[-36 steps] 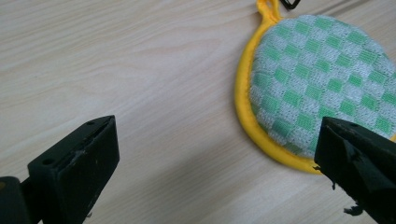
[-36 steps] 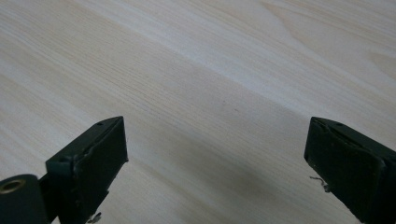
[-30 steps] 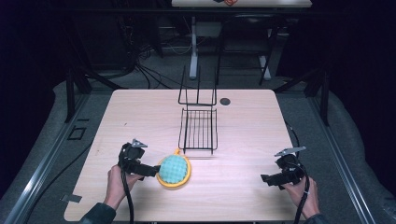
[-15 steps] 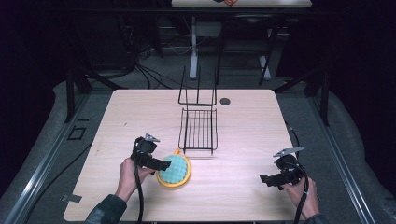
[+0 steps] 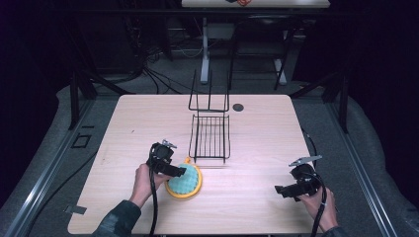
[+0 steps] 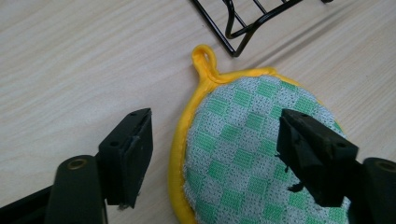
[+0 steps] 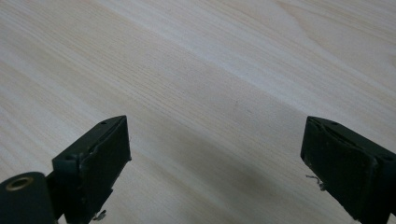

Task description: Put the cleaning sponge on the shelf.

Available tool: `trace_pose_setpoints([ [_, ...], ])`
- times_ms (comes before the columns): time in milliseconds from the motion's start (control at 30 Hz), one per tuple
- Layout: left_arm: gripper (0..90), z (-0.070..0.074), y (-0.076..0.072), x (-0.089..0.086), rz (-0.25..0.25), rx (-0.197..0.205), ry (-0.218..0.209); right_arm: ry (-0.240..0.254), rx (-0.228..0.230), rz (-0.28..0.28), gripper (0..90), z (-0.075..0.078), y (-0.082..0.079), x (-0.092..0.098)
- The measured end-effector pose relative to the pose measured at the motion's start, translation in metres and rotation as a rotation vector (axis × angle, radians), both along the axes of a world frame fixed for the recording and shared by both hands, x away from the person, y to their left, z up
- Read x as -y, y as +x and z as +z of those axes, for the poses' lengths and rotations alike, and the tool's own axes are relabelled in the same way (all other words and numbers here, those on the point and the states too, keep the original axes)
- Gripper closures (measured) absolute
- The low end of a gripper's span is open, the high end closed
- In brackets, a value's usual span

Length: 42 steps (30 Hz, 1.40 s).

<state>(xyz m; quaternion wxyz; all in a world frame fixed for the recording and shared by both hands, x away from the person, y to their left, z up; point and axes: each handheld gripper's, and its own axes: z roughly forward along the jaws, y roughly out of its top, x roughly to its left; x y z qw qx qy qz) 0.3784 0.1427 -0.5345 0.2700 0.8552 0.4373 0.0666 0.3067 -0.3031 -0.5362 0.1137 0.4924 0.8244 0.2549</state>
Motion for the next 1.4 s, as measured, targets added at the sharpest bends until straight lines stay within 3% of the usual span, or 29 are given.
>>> trace_pose_setpoints([
  [233,44.7,-0.004,0.001,0.001,-0.011,-0.023,0.011,0.004,-0.003,0.003,8.0,0.001,0.000,0.000],
  [667,62.7,-0.008,-0.002,0.001,-0.012,-0.025,-0.005,0.011,0.002,0.001,8.5,0.003,-0.002,0.000],
  [1000,77.0,-0.009,-0.005,-0.001,0.003,-0.001,0.001,0.010,0.004,0.002,8.7,0.003,-0.002,-0.001],
  [1133,82.4,-0.010,-0.007,0.001,0.002,0.026,0.017,0.019,0.007,-0.001,8.7,0.003,-0.002,-0.001],
  [1233,84.1,-0.010,-0.009,0.003,-0.002,0.052,0.033,0.015,0.010,0.003,8.8,0.004,-0.002,-0.001],
  [1400,85.4,-0.008,-0.009,0.002,-0.011,0.061,0.028,0.013,0.013,0.001,8.8,0.004,-0.002,0.000],
])
